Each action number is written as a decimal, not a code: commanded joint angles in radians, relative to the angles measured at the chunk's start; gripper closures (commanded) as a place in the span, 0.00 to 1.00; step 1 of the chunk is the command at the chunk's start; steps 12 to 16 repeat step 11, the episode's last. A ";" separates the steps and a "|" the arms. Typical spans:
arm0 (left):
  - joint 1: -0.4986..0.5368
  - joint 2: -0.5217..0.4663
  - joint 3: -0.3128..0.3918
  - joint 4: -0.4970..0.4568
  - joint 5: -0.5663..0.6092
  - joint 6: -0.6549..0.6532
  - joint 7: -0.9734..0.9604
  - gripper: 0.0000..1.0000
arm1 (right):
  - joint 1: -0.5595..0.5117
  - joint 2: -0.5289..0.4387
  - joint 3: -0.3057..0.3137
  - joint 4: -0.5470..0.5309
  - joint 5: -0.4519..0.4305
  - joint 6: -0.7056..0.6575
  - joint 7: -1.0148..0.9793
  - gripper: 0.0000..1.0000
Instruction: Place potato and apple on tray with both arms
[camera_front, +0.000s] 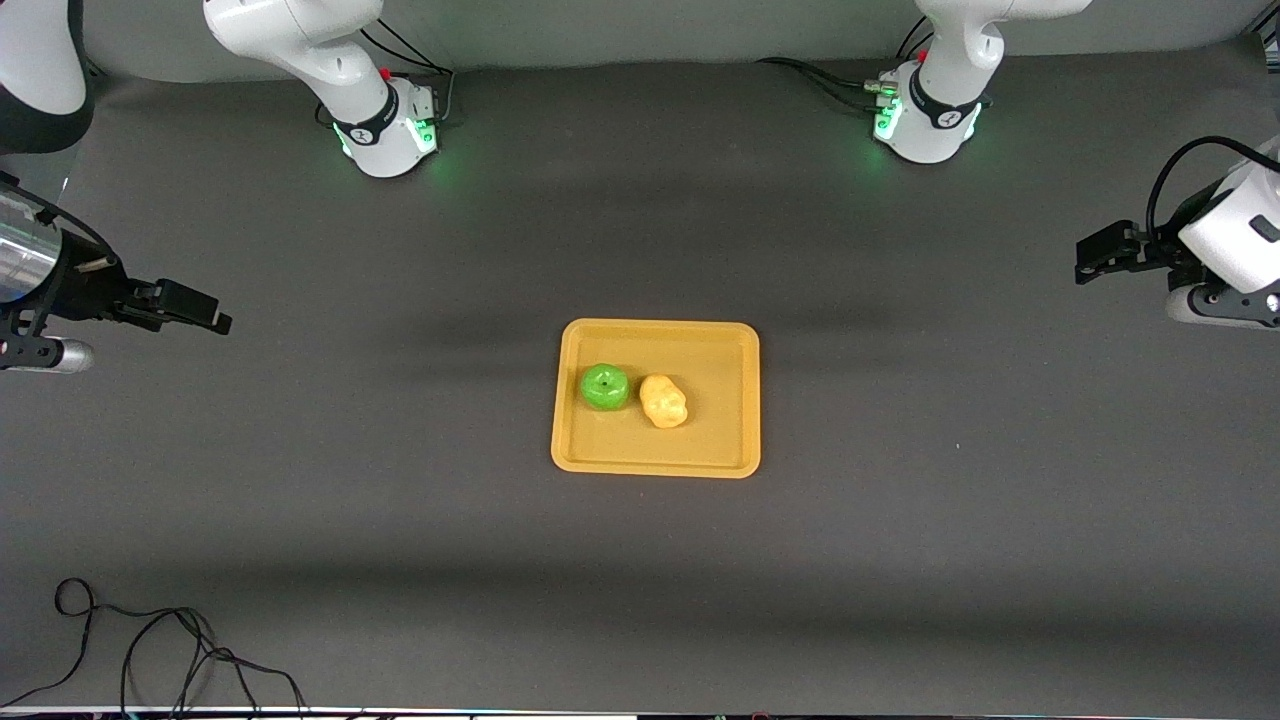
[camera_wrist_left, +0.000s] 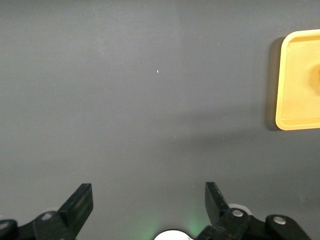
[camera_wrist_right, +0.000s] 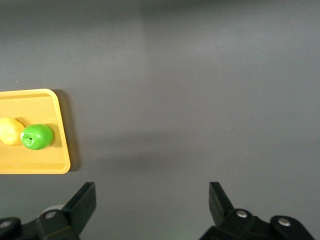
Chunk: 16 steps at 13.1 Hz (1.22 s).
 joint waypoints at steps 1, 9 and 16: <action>-0.018 -0.020 0.016 -0.022 0.009 0.009 0.012 0.00 | -0.124 -0.027 0.169 -0.007 -0.091 -0.010 -0.016 0.00; -0.016 -0.011 0.016 -0.020 -0.002 0.018 0.012 0.00 | -0.137 -0.013 0.184 -0.003 -0.090 0.013 -0.007 0.00; -0.015 -0.008 0.016 -0.020 0.002 0.020 0.012 0.00 | -0.131 0.008 0.184 0.030 -0.098 0.004 -0.003 0.00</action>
